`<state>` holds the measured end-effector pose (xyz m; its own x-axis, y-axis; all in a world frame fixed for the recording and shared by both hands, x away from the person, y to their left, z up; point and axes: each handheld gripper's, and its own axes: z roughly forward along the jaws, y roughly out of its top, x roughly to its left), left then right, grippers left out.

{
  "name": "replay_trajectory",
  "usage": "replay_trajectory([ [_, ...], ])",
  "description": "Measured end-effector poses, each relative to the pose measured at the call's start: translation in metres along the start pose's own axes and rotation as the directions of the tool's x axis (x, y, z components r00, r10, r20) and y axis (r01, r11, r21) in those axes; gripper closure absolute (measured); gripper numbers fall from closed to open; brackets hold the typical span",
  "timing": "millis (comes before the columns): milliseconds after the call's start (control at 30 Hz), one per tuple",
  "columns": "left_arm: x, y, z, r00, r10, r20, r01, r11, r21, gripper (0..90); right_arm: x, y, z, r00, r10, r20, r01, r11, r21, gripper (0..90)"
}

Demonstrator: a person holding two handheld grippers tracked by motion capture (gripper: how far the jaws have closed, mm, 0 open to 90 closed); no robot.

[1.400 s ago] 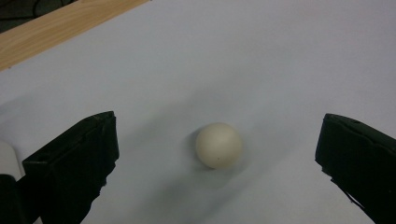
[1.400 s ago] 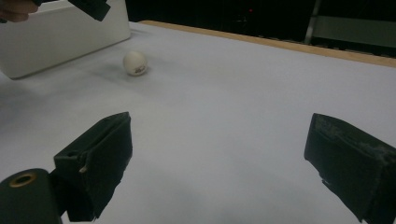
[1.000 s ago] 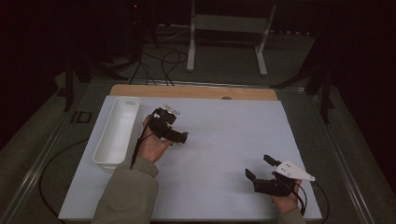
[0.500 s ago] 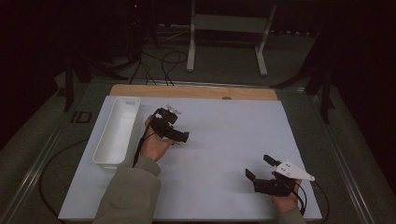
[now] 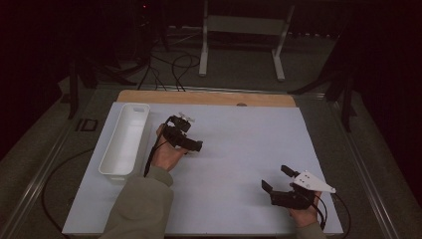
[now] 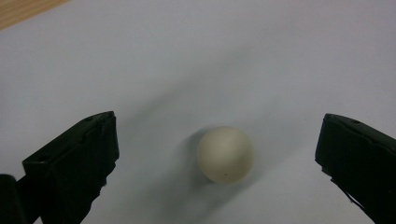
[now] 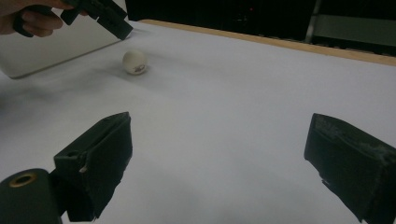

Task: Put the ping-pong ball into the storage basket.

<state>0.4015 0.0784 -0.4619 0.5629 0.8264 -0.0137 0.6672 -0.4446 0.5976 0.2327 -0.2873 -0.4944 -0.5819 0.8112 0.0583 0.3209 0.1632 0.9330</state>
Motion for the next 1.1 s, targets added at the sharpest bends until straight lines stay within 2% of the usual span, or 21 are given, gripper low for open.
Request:
replay_trajectory([
  [1100, 0.000, 0.001, 0.021, 0.9990, -0.038, 0.023, 0.037, 0.9979, 0.053, 0.4, -0.001, 0.000, -0.001, 1.0000, 0.001, 0.002, -0.001, 1.000, 0.002, 7.0],
])
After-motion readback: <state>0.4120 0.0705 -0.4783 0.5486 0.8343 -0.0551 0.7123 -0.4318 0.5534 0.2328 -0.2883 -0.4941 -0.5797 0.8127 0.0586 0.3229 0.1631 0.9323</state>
